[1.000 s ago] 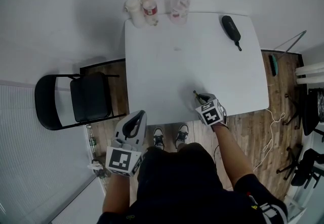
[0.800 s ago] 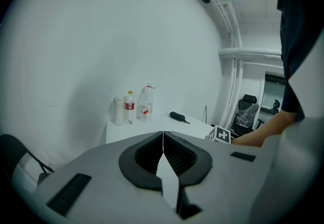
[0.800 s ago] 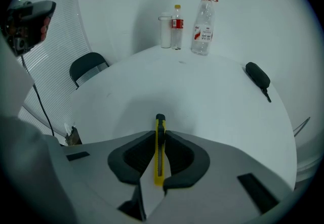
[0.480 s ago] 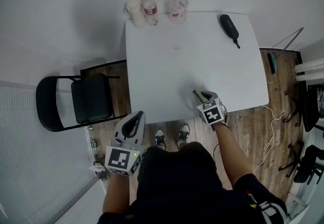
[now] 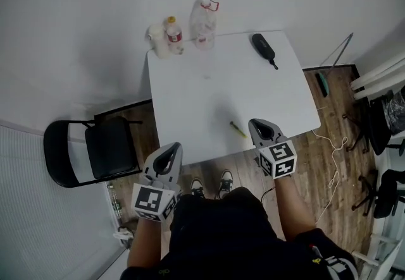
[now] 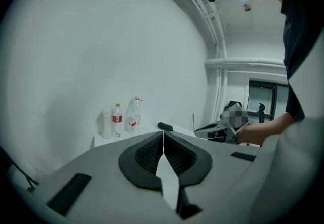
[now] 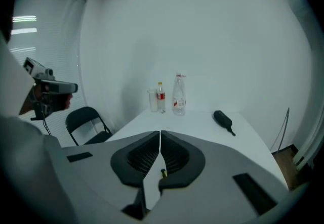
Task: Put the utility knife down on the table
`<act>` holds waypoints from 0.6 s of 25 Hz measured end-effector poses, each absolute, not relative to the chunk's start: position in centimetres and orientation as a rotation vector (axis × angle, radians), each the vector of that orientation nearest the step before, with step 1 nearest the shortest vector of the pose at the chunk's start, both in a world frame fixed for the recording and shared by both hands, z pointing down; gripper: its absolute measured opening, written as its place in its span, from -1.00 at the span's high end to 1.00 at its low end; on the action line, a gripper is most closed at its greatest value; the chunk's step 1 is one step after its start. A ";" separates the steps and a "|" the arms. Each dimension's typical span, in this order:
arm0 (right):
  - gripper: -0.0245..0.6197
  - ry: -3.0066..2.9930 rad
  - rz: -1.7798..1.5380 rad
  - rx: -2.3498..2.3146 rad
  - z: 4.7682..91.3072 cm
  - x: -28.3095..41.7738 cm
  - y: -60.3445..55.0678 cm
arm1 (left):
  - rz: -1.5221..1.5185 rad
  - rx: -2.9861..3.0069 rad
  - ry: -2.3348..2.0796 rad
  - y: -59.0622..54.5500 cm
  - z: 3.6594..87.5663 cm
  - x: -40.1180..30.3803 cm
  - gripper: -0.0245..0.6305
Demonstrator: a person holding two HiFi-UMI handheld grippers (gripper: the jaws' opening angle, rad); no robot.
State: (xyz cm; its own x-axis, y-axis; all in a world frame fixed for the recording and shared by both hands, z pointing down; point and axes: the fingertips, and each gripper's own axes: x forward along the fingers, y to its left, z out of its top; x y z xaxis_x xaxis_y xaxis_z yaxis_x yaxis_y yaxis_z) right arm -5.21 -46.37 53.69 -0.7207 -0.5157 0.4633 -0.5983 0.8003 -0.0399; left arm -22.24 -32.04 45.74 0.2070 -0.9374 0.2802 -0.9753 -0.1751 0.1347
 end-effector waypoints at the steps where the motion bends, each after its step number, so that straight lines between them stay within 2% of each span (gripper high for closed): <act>1: 0.84 -2.603 0.232 0.838 51.9 -5.2 -45.7 | 0.184 2.225 -1.797 -32.1 45.3 -22.0 0.85; 8: 0.85 -2.834 0.137 0.906 41.8 -2.8 -41.0 | 0.151 2.391 -1.739 -33.1 41.6 -19.4 0.85; 15: 0.85 -2.884 0.002 1.042 36.5 0.8 -39.2 | 0.122 2.514 -1.707 -33.8 38.5 -17.1 0.85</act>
